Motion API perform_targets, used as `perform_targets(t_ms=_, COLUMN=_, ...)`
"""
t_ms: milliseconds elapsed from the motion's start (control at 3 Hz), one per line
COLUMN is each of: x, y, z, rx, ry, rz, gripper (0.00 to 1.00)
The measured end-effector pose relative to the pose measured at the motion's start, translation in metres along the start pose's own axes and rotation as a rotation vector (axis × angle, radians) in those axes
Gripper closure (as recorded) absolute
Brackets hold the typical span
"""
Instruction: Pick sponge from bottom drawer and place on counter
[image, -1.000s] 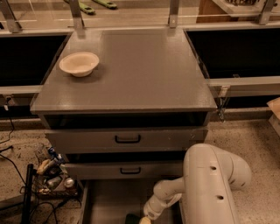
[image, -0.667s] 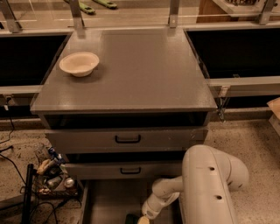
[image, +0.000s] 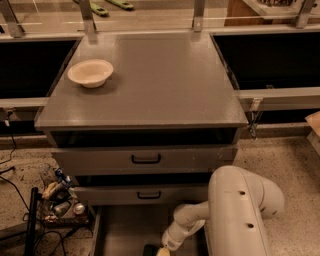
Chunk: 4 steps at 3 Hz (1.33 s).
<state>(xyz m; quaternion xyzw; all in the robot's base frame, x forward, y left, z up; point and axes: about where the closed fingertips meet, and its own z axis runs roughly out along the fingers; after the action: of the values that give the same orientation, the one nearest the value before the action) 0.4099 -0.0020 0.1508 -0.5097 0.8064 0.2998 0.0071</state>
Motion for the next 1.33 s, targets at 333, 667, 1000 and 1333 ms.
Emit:
perform_targets(t_ms=333, x=0.0000, y=0.0000, z=0.0000, rx=0.000, ry=0.000, rz=0.000, gripper=0.41)
perform_targets(t_ms=667, x=0.0000, y=0.0000, z=0.0000, rx=0.000, ry=0.000, rz=0.000, gripper=0.65)
perform_targets(t_ms=1000, x=-0.0001, y=0.0026, z=0.0018, rx=-0.007, ry=0.003, rz=-0.010, gripper=0.87)
perform_targets(t_ms=1333, x=0.0006, y=0.0042, z=0.0027, rx=-0.013, ry=0.002, rz=-0.017, gripper=1.00)
